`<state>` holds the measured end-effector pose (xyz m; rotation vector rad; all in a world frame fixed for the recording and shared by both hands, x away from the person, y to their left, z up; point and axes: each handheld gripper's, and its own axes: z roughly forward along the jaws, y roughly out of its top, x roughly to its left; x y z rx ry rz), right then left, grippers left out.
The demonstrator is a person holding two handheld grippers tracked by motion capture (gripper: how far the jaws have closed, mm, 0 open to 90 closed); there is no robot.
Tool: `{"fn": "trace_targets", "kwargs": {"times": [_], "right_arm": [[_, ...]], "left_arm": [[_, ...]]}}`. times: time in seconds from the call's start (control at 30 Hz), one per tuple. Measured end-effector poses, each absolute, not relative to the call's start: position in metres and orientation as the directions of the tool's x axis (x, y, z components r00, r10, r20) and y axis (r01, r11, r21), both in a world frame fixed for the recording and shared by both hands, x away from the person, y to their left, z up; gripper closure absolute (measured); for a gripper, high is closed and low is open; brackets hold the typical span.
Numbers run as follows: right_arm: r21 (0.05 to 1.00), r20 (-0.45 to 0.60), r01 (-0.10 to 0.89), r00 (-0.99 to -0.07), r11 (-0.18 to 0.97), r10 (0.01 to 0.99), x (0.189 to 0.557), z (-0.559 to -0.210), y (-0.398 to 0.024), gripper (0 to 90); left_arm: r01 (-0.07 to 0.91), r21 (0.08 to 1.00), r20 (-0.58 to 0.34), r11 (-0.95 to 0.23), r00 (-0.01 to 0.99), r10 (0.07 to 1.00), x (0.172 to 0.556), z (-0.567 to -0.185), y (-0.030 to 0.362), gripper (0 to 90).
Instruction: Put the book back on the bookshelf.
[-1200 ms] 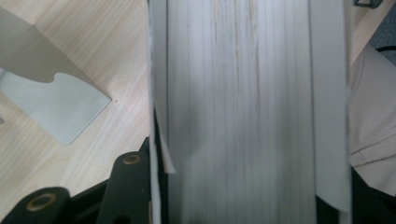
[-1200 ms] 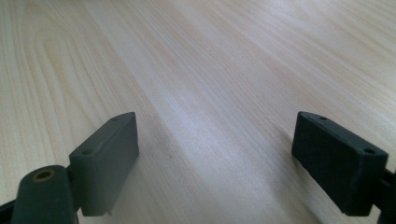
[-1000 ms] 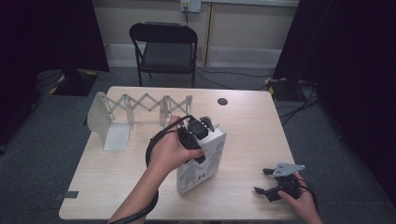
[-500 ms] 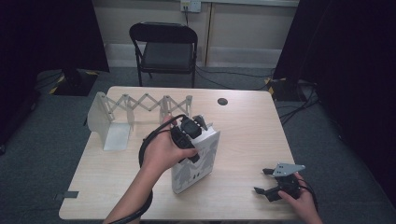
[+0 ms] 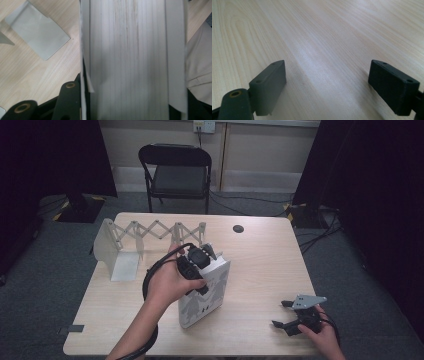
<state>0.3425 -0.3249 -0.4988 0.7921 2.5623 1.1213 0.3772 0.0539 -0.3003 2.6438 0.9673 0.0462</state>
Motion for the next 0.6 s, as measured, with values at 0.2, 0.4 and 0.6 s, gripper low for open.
{"fn": "trace_targets", "kwargs": {"times": [0.2, 0.4, 0.6], "right_arm": [[0.734, 0.003, 0.384, -0.826, 0.56, 0.564, 0.343, -0.499, -0.325, 14.2], [0.734, 0.003, 0.384, -0.826, 0.56, 0.564, 0.343, -0.499, -0.325, 14.2], [0.734, 0.002, 0.384, -0.826, 0.56, 0.564, 0.343, -0.499, -0.325, 14.2]], "left_arm": [[0.626, 0.306, -0.072, -0.717, 0.766, 0.639, 0.377, -0.299, 0.059, 52.0], [0.64, 0.318, -0.075, -0.699, 0.753, 0.654, 0.376, -0.298, 0.066, 52.0], [0.641, 0.317, -0.071, -0.699, 0.751, 0.657, 0.377, -0.297, 0.07, 52.0]]}}
